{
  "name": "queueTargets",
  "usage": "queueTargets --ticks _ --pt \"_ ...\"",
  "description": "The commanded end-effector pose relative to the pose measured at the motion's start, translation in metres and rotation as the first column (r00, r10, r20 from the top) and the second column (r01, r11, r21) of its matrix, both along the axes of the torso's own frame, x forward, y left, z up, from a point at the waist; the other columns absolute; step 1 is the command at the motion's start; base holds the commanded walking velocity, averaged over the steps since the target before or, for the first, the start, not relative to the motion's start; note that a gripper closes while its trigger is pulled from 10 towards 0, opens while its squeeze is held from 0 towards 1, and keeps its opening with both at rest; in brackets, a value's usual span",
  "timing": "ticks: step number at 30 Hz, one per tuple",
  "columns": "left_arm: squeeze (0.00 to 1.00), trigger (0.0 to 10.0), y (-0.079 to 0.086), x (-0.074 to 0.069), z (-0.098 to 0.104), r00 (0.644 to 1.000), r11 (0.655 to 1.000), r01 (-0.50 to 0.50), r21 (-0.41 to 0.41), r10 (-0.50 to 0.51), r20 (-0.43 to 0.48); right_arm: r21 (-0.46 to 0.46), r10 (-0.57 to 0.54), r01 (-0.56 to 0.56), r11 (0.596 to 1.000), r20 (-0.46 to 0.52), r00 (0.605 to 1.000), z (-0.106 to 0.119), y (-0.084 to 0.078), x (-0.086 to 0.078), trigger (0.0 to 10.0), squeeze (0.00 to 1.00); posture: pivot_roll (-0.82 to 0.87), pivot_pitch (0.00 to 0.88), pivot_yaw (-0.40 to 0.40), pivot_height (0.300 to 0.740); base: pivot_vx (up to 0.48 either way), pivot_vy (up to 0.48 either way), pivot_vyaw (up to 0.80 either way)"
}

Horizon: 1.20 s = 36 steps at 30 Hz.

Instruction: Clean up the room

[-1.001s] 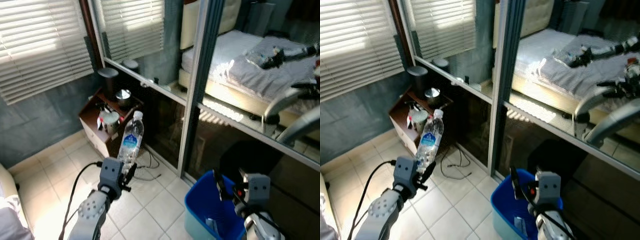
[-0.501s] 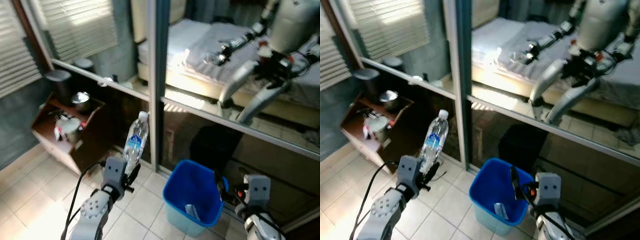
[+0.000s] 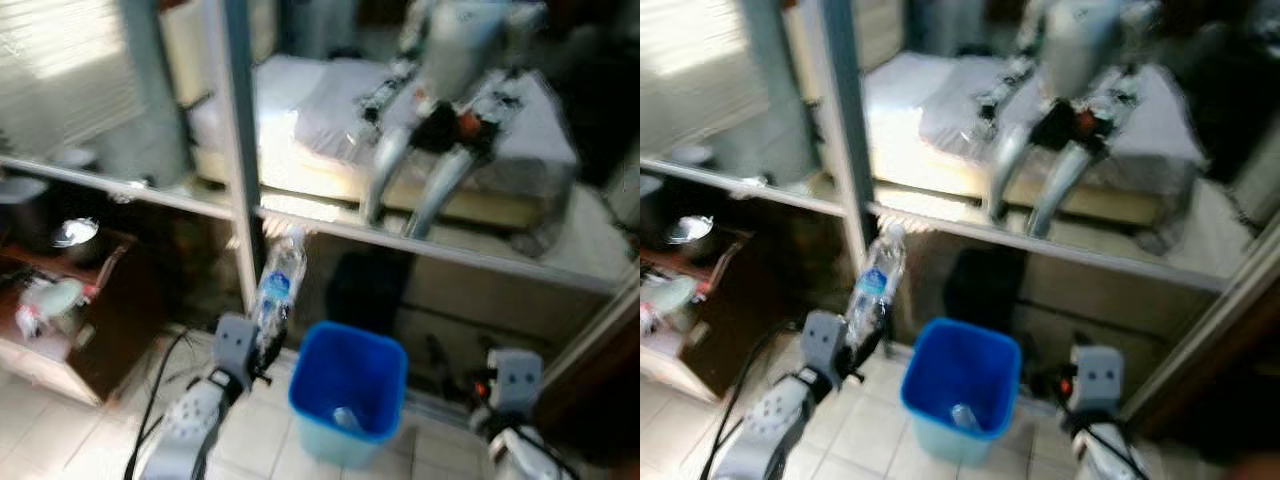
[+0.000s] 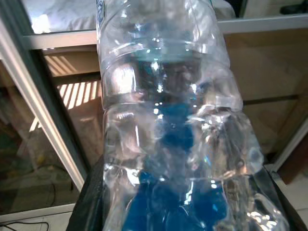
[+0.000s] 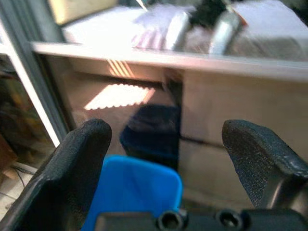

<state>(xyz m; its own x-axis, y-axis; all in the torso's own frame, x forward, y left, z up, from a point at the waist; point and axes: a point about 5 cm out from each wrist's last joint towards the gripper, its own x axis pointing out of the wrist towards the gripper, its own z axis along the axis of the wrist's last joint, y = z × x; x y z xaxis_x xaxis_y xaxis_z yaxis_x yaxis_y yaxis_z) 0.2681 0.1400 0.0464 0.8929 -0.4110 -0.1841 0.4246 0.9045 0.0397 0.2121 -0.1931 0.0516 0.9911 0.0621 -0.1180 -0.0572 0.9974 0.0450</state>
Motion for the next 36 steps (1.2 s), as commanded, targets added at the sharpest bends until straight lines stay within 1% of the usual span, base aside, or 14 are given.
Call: queueTargets --ticks 1,5,9,11,13,16,22,23,25,28,30,33,35,36 --pt "0.0 10.0 -0.004 0.004 0.006 0.999 1.0 0.009 -0.008 -0.008 0.031 -0.018 -0.01 0.01 1.0 0.003 1.0 0.002 -0.003 0.002 10.0 0.0 -0.05 0.0 0.005 0.74 0.0 0.0 -0.79" --pt "0.0 10.0 -0.006 0.004 0.006 1.0 1.0 0.012 -0.003 -0.012 0.029 -0.027 -0.01 0.01 1.0 0.005 1.0 0.003 -0.003 0.002 10.0 0.0 -0.05 0.0 0.008 0.74 0.0 0.0 -0.7" --pt "0.0 10.0 -0.009 0.005 0.008 0.998 0.999 0.032 0.011 -0.032 0.045 -0.029 -0.008 0.008 1.0 -0.001 1.0 0.002 -0.003 0.001 10.0 0.0 -0.05 0.0 0.009 0.74 0.0 0.0 0.0" --pt "0.0 10.0 -0.01 0.005 0.009 0.998 0.999 0.041 0.004 -0.041 0.054 -0.028 -0.007 0.007 1.0 -0.003 1.0 0.002 -0.003 0.001 10.0 0.0 -0.05 0.0 0.01 0.74 0.0 0.0 0.0" --pt "0.0 10.0 -0.012 0.004 0.011 0.997 0.998 0.053 -0.023 -0.051 0.057 -0.029 -0.006 0.006 1.0 -0.003 1.0 0.002 -0.003 0.001 10.0 0.0 -0.05 0.0 0.011 0.74 0.356 0.0 0.0" --pt "0.0 10.0 -0.013 0.004 0.007 0.997 0.998 0.056 0.019 -0.057 0.046 -0.031 -0.005 0.005 1.0 -0.005 1.0 0.001 -0.002 0.0 10.0 0.0 -0.06 0.0 0.015 0.74 0.48 0.0 0.0" --pt "0.0 10.0 -0.02 0.005 0.008 0.994 0.996 0.091 0.021 -0.092 0.051 -0.031 -0.004 0.004 1.0 -0.008 1.0 0.0 -0.001 -0.001 10.0 0.0 -0.06 0.0 0.023 0.74 0.48 0.0 0.0" --pt "0.0 10.0 -0.021 0.006 0.007 0.995 0.995 0.092 0.04 -0.094 0.046 -0.032 -0.004 0.004 0.999 -0.01 1.0 0.0 0.0 -0.002 10.0 0.0 -0.07 0.0 0.026 0.74 0.0 0.0 0.0" --pt "0.0 10.0 -0.023 0.007 0.005 0.994 0.994 0.101 0.047 -0.103 0.042 -0.032 -0.006 0.005 0.999 -0.012 1.0 -0.001 0.0 -0.003 10.0 0.0 -0.07 0.0 0.032 0.74 0.0 0.0 0.0" --pt "0.0 10.0 -0.024 0.009 0.005 0.993 0.993 0.107 0.041 -0.109 0.037 -0.031 -0.009 0.008 0.999 -0.013 1.0 -0.001 0.0 -0.004 10.0 0.0 -0.08 0.0 0.036 0.74 0.0 0.0 0.0" --pt "0.0 10.0 -0.025 0.012 0.003 0.993 0.992 0.108 0.067 -0.11 0.031 -0.031 -0.012 0.012 0.999 -0.015 1.0 -0.002 0.0 -0.006 10.0 0.0 -0.08 0.0 0.042 0.74 0.0 0.0 0.0" --pt "0.0 10.0 -0.032 0.015 0.004 0.99 0.989 0.134 0.068 -0.137 0.032 -0.029 -0.014 0.013 1.0 -0.016 1.0 -0.002 0.001 -0.007 10.0 0.0 -0.09 0.0 0.045 0.74 0.0 0.0 0.0" --pt "0.0 10.0 -0.04 0.018 0.004 0.984 0.982 0.174 0.08 -0.177 0.034 -0.027 -0.014 0.013 1.0 -0.018 1.0 -0.003 0.002 -0.007 10.0 0.0 -0.09 0.0 0.048 0.74 0.0 0.0 0.0" --pt "0.0 10.0 -0.047 0.023 0.004 0.979 0.975 0.199 0.101 -0.203 0.031 -0.02 -0.009 0.008 1.0 -0.018 1.0 -0.002 0.004 -0.007 10.0 0.0 -0.09 0.0 0.051 0.74 0.0 0.0 0.0"
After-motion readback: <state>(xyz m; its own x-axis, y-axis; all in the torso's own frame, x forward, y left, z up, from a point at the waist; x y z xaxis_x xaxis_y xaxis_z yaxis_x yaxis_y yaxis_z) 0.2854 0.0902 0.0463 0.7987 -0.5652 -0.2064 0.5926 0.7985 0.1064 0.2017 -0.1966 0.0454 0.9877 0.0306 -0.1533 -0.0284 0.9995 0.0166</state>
